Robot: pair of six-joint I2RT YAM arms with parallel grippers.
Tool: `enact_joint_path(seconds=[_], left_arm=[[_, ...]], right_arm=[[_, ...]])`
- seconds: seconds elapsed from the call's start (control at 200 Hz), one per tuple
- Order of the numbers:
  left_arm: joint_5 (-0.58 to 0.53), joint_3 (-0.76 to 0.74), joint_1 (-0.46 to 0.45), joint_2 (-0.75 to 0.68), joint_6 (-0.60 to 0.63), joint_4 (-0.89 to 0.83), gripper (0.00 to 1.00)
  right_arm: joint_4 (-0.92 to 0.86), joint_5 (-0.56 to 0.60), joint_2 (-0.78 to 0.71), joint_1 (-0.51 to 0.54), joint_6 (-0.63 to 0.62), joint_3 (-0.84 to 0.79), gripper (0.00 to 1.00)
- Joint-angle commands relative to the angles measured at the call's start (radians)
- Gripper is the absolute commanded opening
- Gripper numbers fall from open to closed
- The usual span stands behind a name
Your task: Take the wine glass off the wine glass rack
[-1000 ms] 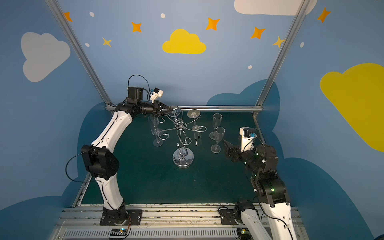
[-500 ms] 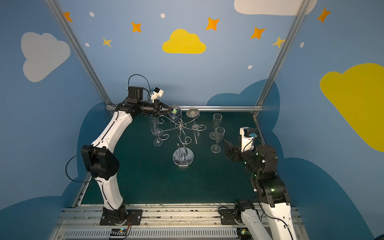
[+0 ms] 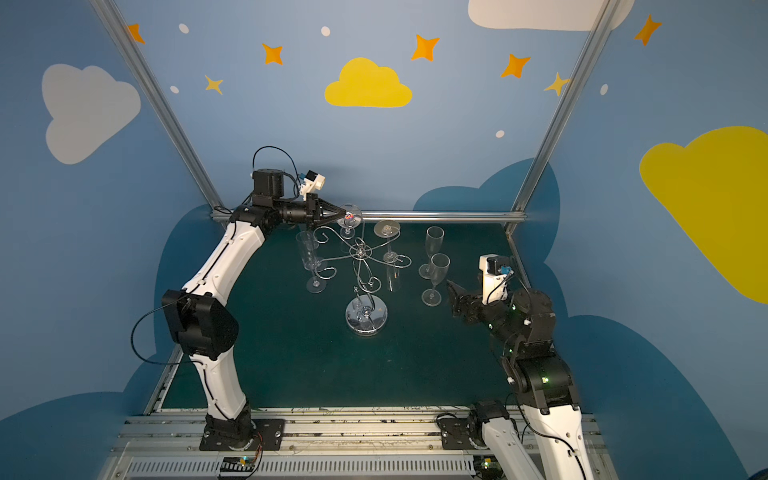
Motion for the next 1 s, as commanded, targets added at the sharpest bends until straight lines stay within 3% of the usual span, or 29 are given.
enact_joint_path(seconds=[0.0,0.996], left_arm=[[0.022,0.062,0.004,-0.015,-0.03,0.054,0.03],[0.14,0.143,-0.035,0.035,-0.073,0.087,0.03]], right_arm=[[0.002,0.007,-0.009,-0.001,0.001,0.015,0.84],[-0.015,0.02,-0.004,-0.003,-0.013,0.022,0.84]])
